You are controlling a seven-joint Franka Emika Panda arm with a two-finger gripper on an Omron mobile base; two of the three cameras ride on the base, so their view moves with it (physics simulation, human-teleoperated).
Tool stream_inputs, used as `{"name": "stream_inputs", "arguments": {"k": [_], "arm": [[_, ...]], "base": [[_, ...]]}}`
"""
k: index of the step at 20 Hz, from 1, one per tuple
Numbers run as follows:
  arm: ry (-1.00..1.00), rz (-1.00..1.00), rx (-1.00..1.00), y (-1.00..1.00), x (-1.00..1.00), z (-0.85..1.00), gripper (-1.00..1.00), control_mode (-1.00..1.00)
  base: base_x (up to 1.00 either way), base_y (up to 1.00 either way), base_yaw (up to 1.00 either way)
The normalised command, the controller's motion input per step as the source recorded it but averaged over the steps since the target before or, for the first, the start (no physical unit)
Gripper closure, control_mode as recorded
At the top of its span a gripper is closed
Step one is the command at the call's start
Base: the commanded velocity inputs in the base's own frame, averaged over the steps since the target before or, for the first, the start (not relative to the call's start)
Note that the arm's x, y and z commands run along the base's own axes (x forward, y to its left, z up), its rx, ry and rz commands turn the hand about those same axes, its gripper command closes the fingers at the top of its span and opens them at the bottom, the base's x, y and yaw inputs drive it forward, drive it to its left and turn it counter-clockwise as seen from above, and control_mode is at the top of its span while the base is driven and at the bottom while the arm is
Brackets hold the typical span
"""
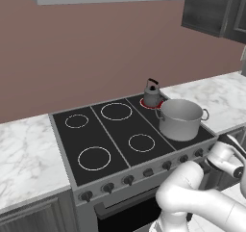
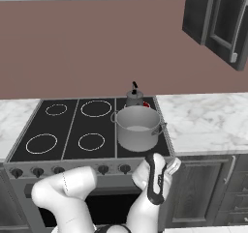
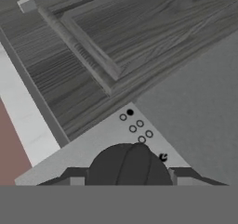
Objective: Pick the kettle from the cabinet and place it on a stove burner. Then pick the pot from the counter and place it on another stove burner. Finally, turn both burners on.
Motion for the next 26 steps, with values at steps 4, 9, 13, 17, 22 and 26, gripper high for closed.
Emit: {"name": "stream_inputs", "arguments": {"k": [4, 9, 13, 17, 22, 26], "arm": [[0.0, 0.0, -0.14, 0.0, 0.0, 0.0, 1.0, -1.0], [0.04, 0.0, -0.13, 0.0, -0.01, -0.01, 1.0, -1.0], [0.04, 0.0, -0.02, 0.0, -0.01, -0.04, 1.0, -1.0], [0.01, 0.02, 0.0, 0.0, 0.0, 0.0, -1.0, -1.0], [0.01, 0.03, 0.0, 0.0, -0.06, 0.0, -1.0, -1.0], [0.0, 0.02, 0.0, -0.04, -0.26, 0.0, -1.0, -1.0]], "base": [[0.0, 0.0, 0.0], [0.0, 0.0, 0.0], [0.0, 0.0, 0.0], [0.0, 0.0, 0.0], [0.0, 0.0, 0.0], [0.0, 0.0, 0.0]]}}
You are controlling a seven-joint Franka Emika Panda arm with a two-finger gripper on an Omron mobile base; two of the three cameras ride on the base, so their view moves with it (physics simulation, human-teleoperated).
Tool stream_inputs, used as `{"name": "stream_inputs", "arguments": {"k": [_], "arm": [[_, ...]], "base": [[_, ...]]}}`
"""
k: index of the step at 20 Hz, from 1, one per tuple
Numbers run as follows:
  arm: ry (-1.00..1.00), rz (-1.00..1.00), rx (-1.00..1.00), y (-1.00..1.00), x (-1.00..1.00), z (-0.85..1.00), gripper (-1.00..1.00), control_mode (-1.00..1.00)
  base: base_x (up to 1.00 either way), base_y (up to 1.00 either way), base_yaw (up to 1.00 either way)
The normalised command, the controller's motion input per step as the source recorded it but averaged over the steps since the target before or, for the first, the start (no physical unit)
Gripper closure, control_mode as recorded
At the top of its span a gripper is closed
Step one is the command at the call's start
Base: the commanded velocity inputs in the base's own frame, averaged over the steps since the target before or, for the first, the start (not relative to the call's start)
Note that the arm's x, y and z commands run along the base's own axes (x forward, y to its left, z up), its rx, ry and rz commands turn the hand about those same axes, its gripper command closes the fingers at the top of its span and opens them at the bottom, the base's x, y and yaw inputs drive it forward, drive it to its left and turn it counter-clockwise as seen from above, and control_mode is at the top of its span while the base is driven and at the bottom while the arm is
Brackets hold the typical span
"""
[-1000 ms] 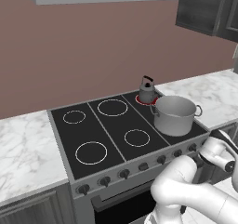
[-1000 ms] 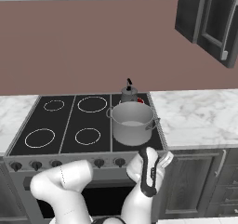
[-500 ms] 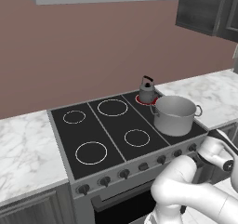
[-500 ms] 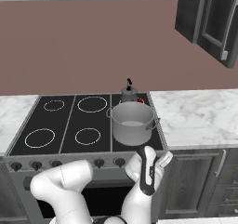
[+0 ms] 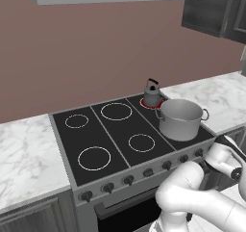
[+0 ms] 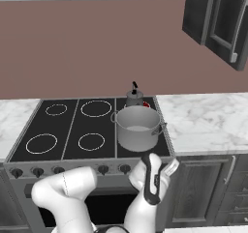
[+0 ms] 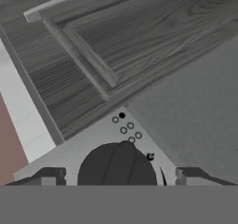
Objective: Pick the kettle from the cabinet and place it on a stove burner. Then pick the pot from the counter and place it on another stove burner. Finally, turn both burners on.
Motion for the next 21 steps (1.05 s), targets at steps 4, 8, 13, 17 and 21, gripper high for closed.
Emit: {"name": "stream_inputs", "arguments": {"k": [4, 8, 13, 17, 21], "arm": [[0.0, 0.03, 0.0, -0.11, -0.31, 0.0, -1.0, -1.0], [0.0, 0.04, -0.01, -0.14, -0.35, 0.05, -1.0, -1.0], [0.0, 0.03, -0.02, -0.12, -0.36, 0.08, -1.0, -1.0], [0.0, 0.02, -0.02, -0.11, -0.34, 0.08, -1.0, -1.0], [0.0, 0.03, -0.01, -0.09, -0.31, 0.05, -1.0, -1.0]], "base": [[0.0, 0.0, 0.0], [0.0, 0.0, 0.0], [0.0, 0.0, 0.0], [0.0, 0.0, 0.0], [0.0, 0.0, 0.0]]}}
